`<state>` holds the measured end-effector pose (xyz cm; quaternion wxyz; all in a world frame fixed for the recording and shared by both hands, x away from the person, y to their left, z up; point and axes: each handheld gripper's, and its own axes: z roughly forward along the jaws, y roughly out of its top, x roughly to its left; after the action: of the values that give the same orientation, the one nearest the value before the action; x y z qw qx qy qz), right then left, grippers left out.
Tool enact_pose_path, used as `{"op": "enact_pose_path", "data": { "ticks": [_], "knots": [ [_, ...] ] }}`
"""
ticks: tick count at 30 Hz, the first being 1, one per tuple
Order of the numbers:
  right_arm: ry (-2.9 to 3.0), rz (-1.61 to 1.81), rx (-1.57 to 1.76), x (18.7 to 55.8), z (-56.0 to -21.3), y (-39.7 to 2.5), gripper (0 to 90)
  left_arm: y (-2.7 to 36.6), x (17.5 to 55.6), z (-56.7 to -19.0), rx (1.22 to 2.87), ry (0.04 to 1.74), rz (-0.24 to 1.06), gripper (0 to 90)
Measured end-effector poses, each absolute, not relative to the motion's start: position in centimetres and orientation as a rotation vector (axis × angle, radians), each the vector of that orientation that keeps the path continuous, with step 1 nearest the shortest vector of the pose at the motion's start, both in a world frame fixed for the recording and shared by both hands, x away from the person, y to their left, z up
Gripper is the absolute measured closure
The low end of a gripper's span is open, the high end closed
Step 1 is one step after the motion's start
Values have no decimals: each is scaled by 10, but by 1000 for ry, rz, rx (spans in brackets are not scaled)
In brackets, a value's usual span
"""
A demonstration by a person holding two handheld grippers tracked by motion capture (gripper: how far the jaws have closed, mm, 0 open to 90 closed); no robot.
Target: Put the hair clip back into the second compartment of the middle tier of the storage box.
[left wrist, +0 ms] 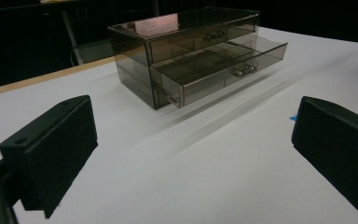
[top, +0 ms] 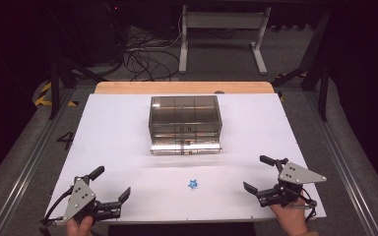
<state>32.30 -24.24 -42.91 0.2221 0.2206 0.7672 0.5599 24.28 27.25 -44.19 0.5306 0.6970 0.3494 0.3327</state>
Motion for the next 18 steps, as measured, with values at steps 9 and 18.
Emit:
{"op": "enact_pose_path", "data": {
  "ticks": [9,18],
  "knots": [
    [2133,1534,613,323,-429,-242,2,272,243,-442,1667,834,799,8],
    [2144,1531,611,324,-429,-241,3,272,243,-442,1669,836,799,8]
  ]
}}
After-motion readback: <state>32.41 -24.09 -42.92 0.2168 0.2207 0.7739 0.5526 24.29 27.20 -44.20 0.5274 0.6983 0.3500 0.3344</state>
